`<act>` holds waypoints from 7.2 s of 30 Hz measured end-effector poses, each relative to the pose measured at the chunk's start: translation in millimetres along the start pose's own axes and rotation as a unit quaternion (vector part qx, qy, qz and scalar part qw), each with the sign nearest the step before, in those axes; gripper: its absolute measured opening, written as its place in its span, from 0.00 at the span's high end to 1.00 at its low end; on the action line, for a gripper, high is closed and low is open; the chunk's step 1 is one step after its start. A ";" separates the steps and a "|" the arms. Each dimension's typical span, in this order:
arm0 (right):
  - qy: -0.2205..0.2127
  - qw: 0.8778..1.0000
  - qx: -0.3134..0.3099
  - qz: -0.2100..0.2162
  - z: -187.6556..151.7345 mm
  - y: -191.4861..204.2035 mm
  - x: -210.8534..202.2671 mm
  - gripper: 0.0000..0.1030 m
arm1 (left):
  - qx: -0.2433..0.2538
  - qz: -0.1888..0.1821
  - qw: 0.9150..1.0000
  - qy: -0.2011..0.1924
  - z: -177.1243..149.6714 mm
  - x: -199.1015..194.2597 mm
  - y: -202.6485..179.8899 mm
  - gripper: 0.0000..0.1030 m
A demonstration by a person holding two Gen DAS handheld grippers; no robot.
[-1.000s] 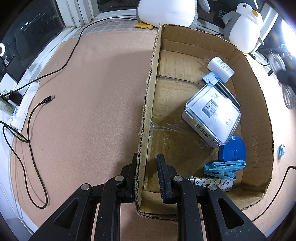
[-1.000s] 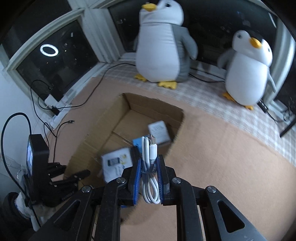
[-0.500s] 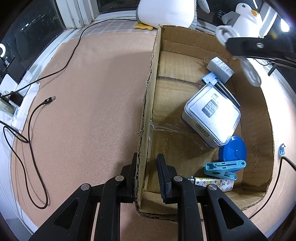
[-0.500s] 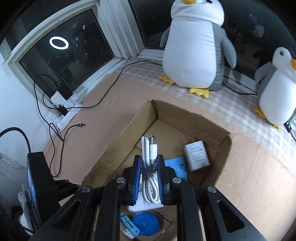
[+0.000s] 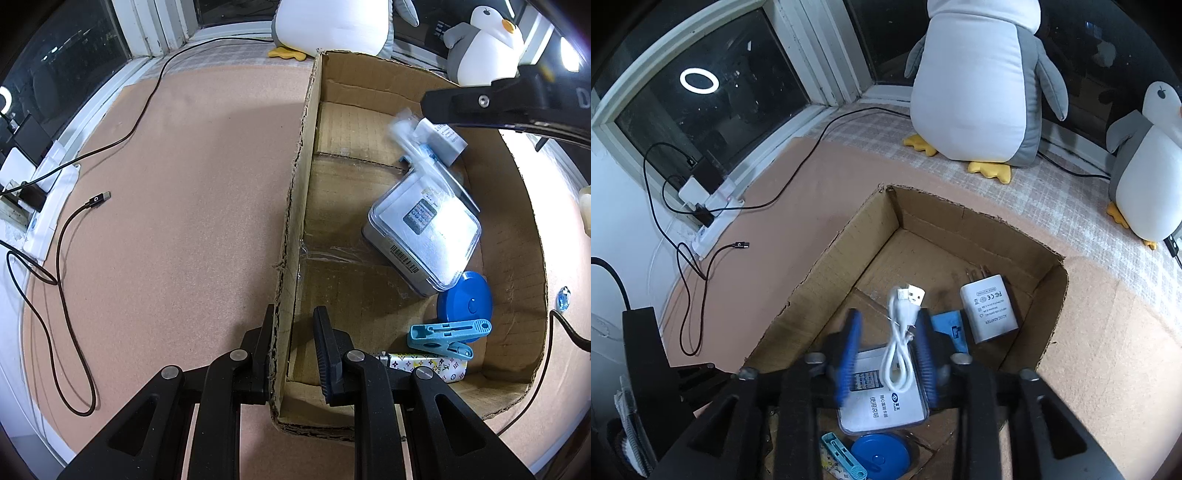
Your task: Organize rigid objects
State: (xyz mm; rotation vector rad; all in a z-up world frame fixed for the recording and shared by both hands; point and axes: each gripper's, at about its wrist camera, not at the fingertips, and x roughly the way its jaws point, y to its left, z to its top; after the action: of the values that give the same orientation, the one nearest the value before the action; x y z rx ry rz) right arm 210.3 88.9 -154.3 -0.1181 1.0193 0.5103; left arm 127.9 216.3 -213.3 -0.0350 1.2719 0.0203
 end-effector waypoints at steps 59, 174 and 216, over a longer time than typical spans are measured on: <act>0.054 0.973 0.207 -0.087 -198.2 -203.1 -72.2 0.66 | 0.003 0.004 1.000 0.001 -0.6 -3.5 -3.4 0.81; 0.001 1.000 0.007 -0.015 -19.5 -14.4 -8.5 0.59 | -0.001 0.008 1.000 -0.005 -0.7 -3.4 -6.7 0.81; -0.099 0.989 0.089 -0.061 -129.2 -52.3 -156.9 0.37 | 0.045 0.026 0.992 -0.114 -16.7 -103.7 -58.9 0.47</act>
State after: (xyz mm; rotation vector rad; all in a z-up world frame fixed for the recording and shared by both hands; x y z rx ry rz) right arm 67.4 -54.4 -98.6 0.0290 0.8536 0.3114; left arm 83.5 157.3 -118.2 0.0764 1.0446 0.0121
